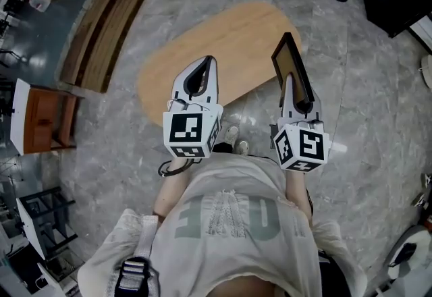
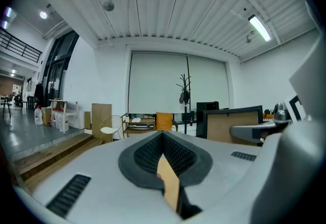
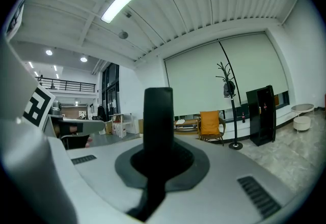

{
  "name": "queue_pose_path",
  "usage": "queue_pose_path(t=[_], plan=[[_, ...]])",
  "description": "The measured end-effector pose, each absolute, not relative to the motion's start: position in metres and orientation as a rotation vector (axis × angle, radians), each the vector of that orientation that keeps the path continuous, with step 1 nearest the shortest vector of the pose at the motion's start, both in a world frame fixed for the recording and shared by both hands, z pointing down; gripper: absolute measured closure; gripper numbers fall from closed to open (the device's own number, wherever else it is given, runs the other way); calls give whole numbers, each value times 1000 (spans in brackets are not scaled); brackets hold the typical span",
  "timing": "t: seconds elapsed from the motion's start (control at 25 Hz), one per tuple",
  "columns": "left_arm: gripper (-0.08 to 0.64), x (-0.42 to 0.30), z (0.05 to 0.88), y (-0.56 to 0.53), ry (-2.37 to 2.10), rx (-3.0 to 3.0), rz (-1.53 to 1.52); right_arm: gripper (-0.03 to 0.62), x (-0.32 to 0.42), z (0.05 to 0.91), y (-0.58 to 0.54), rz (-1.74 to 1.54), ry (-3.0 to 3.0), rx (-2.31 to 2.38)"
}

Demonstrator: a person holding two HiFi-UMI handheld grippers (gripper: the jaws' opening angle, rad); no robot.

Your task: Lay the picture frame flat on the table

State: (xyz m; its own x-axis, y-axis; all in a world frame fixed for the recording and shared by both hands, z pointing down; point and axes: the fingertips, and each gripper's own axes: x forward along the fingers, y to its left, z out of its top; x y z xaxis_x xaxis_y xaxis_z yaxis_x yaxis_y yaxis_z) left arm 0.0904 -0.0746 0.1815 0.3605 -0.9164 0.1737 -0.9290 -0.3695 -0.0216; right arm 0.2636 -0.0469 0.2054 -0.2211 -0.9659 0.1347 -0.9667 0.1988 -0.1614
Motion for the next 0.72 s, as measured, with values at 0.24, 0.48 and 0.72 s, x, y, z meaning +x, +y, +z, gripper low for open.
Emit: queue_pose_path(t=[0.24, 0.48, 0.72], plan=[[551, 80, 178, -99, -1709, 2547, 190, 577, 242, 196, -71, 280, -2445, 1955], [551, 71, 175, -116, -1692, 2546, 187, 577, 218, 188, -90, 263, -2450, 1925], [551, 62, 185, -126, -1668, 2506, 230, 577, 203, 191, -100, 267, -2453, 1892]])
